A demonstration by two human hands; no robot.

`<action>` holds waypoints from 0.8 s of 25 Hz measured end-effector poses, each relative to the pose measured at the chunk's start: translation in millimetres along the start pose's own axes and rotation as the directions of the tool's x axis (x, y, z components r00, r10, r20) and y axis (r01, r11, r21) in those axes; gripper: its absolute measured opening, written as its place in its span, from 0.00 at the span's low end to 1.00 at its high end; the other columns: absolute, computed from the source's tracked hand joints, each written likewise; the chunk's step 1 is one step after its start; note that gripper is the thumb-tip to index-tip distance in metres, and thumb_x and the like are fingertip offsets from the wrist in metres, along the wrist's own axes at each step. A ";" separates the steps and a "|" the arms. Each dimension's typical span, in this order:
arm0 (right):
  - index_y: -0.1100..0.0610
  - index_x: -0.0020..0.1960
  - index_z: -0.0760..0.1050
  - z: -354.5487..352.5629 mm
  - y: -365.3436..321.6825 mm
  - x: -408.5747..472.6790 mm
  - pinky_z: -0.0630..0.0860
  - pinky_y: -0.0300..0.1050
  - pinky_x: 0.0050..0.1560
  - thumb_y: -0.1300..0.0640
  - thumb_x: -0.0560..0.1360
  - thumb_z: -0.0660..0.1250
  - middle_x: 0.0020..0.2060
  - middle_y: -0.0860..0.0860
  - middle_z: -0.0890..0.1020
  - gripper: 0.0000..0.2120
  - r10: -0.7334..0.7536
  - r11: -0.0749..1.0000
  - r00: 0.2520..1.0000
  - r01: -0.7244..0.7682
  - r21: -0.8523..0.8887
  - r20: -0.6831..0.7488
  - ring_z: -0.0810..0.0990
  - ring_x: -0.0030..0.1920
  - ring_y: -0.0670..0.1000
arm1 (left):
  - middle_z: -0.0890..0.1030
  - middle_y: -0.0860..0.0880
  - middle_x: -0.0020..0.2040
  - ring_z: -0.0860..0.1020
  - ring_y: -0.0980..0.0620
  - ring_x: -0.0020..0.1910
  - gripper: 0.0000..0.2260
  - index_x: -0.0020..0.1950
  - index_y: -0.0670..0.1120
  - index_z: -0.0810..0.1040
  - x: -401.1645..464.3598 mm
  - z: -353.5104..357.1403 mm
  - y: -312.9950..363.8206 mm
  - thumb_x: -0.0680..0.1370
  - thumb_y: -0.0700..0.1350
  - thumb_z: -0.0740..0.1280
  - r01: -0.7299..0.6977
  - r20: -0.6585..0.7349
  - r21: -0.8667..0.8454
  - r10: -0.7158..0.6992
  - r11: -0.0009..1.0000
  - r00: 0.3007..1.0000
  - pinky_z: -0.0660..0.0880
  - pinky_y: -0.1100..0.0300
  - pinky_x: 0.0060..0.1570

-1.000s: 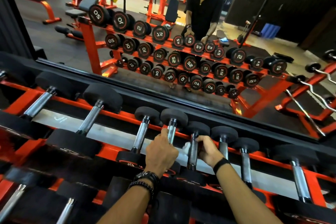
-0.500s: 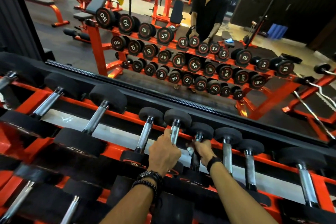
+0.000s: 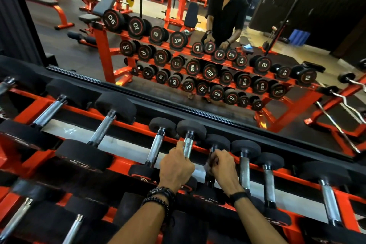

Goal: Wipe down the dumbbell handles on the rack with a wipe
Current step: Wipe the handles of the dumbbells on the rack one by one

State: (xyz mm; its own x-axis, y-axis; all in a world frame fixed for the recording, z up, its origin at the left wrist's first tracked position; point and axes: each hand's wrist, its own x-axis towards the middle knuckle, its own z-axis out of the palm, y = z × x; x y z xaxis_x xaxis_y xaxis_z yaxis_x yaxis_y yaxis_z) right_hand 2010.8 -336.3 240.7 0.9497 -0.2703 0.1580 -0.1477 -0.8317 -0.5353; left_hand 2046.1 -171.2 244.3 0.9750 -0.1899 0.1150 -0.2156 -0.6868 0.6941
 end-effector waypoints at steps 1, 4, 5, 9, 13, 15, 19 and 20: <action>0.53 0.40 0.72 0.0 -1.2 2.5 0.72 0.32 0.34 0.68 0.71 0.71 0.39 0.46 0.71 0.12 -0.019 1.000 0.999 0.019 -0.017 -0.034 0.73 0.36 0.44 | 0.77 0.49 0.42 0.75 0.49 0.37 0.17 0.63 0.48 0.69 -0.1 -0.7 0.0 0.74 0.43 0.63 0.003 -0.003 0.007 -0.003 1.000 1.000 0.68 0.57 0.36; 0.55 0.45 0.77 2.7 0.5 -3.8 0.72 0.34 0.41 0.65 0.73 0.71 0.43 0.47 0.74 0.07 -0.058 0.992 0.997 0.051 -0.118 -0.057 0.74 0.41 0.45 | 0.77 0.50 0.42 0.75 0.50 0.37 0.18 0.63 0.49 0.69 -0.4 0.2 -0.7 0.74 0.43 0.63 0.008 0.000 -0.006 -0.008 1.000 1.000 0.68 0.58 0.36; 0.57 0.48 0.79 5.0 4.4 -8.2 0.73 0.37 0.45 0.66 0.73 0.70 0.45 0.50 0.76 0.06 -0.077 0.983 0.997 0.074 -0.166 -0.014 0.76 0.44 0.49 | 0.77 0.51 0.42 0.75 0.51 0.37 0.18 0.63 0.49 0.69 -0.3 0.7 -0.7 0.74 0.43 0.63 0.008 0.002 -0.018 -0.008 1.000 1.000 0.69 0.58 0.36; 0.60 0.45 0.81 2.3 9.3 -11.1 0.66 0.25 0.43 0.68 0.73 0.68 0.41 0.49 0.79 0.06 -0.093 0.978 0.990 0.110 -0.175 0.104 0.78 0.43 0.45 | 0.76 0.51 0.42 0.75 0.51 0.37 0.17 0.62 0.49 0.69 0.5 1.0 -1.2 0.74 0.43 0.63 0.003 0.001 -0.006 -0.003 1.000 1.000 0.69 0.58 0.37; 0.58 0.40 0.81 -3.8 7.5 23.8 0.68 0.24 0.42 0.69 0.72 0.71 0.38 0.49 0.76 0.07 -0.034 0.999 0.989 0.030 -0.029 -0.147 0.73 0.38 0.41 | 0.76 0.52 0.41 0.76 0.52 0.37 0.18 0.63 0.50 0.69 -1.0 -1.2 0.2 0.74 0.43 0.63 0.003 0.004 -0.023 -0.003 1.000 1.000 0.75 0.53 0.39; 0.57 0.38 0.80 -6.2 2.3 17.3 0.68 0.27 0.40 0.68 0.72 0.71 0.36 0.48 0.75 0.08 0.001 1.000 0.988 -0.003 -0.014 -0.157 0.72 0.37 0.41 | 0.76 0.52 0.41 0.76 0.51 0.37 0.17 0.63 0.50 0.69 -1.4 -1.3 0.0 0.74 0.43 0.63 -0.006 0.009 -0.021 0.006 1.000 1.000 0.76 0.53 0.40; 0.59 0.38 0.82 -1.9 3.3 -35.2 0.65 0.23 0.36 0.65 0.72 0.72 0.35 0.48 0.80 0.05 0.017 0.999 0.998 -0.020 -0.036 -0.061 0.75 0.35 0.41 | 0.76 0.52 0.41 0.76 0.50 0.37 0.17 0.62 0.51 0.68 0.1 1.2 -0.9 0.73 0.44 0.62 -0.015 0.014 -0.023 0.015 1.000 1.000 0.78 0.49 0.41; 0.60 0.39 0.82 -0.6 3.1 -40.4 0.66 0.23 0.36 0.65 0.72 0.72 0.36 0.49 0.82 0.04 0.021 0.998 0.999 -0.024 -0.054 -0.046 0.76 0.35 0.42 | 0.75 0.51 0.40 0.76 0.50 0.36 0.17 0.62 0.51 0.68 0.3 1.3 -1.3 0.73 0.44 0.62 -0.013 0.017 -0.020 0.013 1.000 1.000 0.78 0.49 0.41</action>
State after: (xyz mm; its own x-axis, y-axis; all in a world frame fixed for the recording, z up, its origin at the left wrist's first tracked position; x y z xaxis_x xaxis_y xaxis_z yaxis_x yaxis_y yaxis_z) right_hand 1971.9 -328.3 233.1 0.9327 -0.3099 0.1848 -0.1846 -0.8499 -0.4935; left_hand 2046.6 -171.2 242.6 0.9710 -0.2112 0.1120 -0.2272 -0.6700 0.7067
